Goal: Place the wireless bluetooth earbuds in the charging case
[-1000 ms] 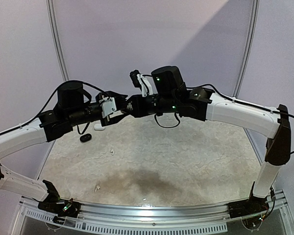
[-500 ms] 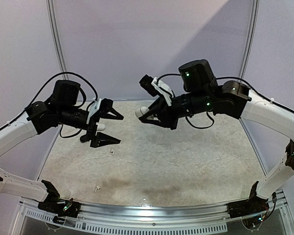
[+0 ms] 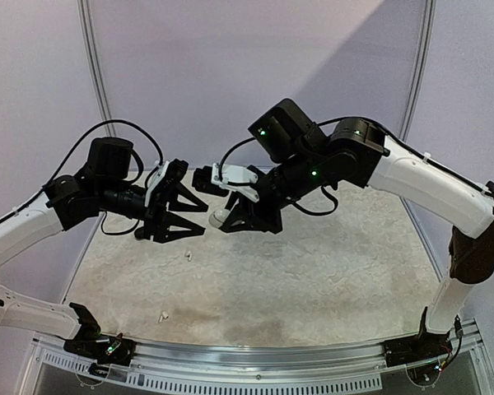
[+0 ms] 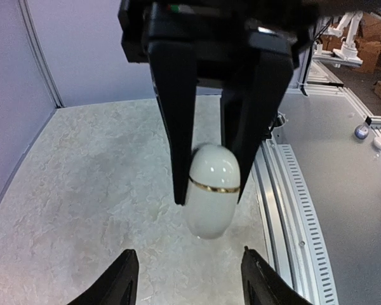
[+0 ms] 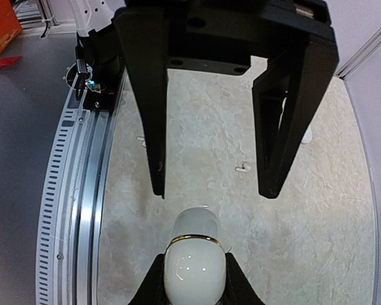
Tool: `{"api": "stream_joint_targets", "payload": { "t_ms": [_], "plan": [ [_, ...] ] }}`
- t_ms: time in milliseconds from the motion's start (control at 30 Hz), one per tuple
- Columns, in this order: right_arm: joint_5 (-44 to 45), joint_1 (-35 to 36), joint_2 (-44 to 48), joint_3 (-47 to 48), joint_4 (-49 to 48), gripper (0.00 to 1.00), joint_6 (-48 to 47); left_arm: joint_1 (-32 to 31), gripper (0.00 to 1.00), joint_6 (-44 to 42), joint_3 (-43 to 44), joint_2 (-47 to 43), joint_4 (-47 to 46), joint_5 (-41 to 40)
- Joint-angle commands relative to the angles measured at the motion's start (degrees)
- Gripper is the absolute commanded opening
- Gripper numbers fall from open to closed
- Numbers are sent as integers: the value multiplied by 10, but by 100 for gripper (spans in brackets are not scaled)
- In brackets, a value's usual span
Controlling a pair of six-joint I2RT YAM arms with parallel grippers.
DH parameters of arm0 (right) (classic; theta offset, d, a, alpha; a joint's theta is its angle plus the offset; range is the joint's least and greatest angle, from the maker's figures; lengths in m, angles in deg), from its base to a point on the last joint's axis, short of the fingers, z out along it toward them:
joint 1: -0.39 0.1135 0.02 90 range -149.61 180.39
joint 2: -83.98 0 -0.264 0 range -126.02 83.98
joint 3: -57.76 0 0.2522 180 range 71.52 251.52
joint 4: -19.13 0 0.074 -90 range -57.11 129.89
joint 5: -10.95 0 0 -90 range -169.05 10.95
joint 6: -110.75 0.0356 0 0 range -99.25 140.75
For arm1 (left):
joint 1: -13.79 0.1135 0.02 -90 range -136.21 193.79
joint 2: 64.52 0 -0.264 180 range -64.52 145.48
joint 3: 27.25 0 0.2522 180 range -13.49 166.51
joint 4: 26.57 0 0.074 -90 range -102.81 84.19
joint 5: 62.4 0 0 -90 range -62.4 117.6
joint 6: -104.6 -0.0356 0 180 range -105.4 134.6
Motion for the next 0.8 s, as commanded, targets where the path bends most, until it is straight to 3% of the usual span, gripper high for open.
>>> {"api": "stream_joint_targets", "payload": {
  "t_ms": [0,233,367,667,767],
  "plan": [
    [14,5,-1,17,9,0,-16,-7,55,54,-14,-6,-69,18],
    [14,6,-6,17,-6,0,-7,-21,45,66,-16,5,-76,31],
    [8,6,-8,17,-18,0,-4,-29,35,66,-14,9,-84,28],
    [4,7,-8,17,-33,0,-4,-35,30,53,-12,15,-71,31],
    [1,6,-10,17,-35,0,-4,-36,16,55,-13,15,-77,33]
  ]
}}
